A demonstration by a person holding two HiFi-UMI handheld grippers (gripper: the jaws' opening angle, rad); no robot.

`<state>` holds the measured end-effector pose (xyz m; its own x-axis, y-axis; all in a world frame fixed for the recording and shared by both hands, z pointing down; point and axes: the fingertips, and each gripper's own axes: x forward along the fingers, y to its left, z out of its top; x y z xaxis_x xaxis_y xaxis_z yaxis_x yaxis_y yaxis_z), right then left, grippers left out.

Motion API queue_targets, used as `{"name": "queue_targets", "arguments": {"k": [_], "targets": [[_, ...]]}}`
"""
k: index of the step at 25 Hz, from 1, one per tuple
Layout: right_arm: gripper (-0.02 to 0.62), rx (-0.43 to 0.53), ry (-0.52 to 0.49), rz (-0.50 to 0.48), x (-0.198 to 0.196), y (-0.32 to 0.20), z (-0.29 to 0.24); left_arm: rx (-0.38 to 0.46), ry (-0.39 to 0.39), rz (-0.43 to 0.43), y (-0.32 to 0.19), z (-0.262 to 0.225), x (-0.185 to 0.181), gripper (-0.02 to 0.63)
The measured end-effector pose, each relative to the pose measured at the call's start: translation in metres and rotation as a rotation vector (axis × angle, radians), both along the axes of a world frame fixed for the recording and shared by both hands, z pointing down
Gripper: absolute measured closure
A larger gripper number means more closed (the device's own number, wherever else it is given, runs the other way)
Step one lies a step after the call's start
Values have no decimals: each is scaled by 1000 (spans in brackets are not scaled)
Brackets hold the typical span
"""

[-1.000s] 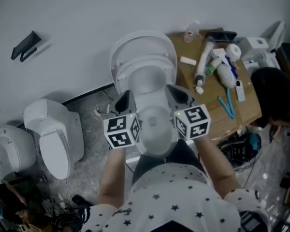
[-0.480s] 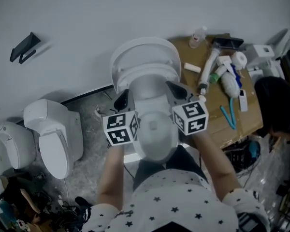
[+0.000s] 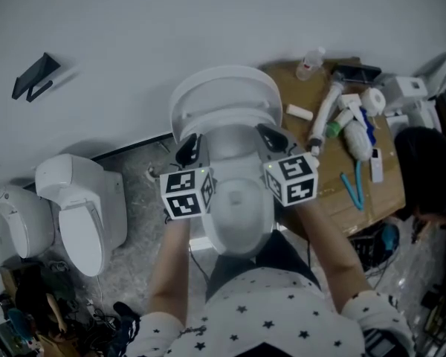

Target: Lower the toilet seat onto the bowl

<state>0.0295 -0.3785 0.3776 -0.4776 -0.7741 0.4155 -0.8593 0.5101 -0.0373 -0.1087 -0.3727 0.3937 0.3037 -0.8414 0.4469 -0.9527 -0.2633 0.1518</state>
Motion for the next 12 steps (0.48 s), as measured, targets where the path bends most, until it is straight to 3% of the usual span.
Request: {"name": "queue_targets", "arguments": {"k": [12], "targets": [[495,-20,47,-36,-4,-32,19,-14,-21,28,-30,20,4,397]]}}
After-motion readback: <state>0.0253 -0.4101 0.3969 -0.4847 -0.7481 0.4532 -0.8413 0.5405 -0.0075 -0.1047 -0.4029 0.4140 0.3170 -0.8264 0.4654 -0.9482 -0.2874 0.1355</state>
